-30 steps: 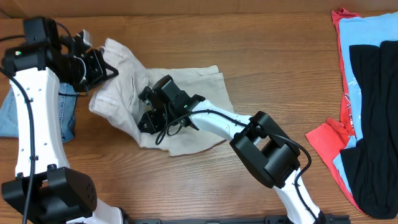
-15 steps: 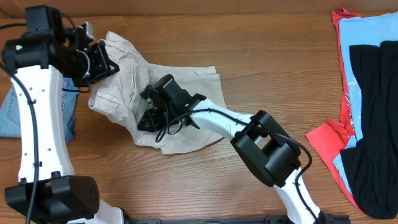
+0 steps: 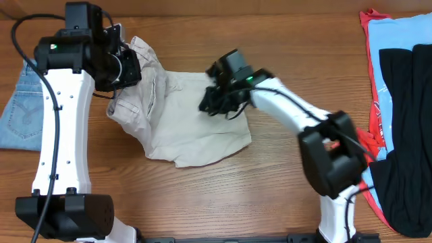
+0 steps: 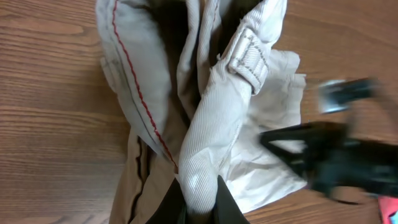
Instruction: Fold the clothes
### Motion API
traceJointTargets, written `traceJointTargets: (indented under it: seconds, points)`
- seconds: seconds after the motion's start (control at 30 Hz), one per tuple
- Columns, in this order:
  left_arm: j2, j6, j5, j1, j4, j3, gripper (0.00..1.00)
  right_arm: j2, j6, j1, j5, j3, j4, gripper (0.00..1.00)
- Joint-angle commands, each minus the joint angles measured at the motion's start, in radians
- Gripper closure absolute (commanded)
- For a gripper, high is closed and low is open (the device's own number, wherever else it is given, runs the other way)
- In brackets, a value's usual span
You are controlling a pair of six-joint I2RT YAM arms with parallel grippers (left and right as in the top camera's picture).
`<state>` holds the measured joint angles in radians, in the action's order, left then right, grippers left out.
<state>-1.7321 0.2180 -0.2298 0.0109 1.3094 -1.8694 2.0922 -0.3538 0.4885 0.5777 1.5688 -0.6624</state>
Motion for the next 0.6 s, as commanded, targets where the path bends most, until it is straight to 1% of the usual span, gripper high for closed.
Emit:
traceJointTargets:
  seconds: [0.0,0.13,0.3,0.57]
  points:
    - [-0.011,0.035,0.031,-0.035,-0.009,-0.015,0.96,-0.09,0.063,-0.074,-0.087,0.004,-0.077,0.88]
    - [-0.048,0.063,0.035,-0.075,-0.017,-0.016,0.96,-0.127,0.103,-0.156,-0.114,0.004,-0.201,0.87]
    - [-0.114,0.145,0.054,-0.117,-0.036,-0.016,0.96,-0.133,0.167,-0.222,-0.115,0.004,-0.316,0.87]
    - [-0.178,0.245,0.054,-0.19,-0.124,-0.016,0.96,-0.133,0.232,-0.24,-0.122,0.004,-0.39,0.87]
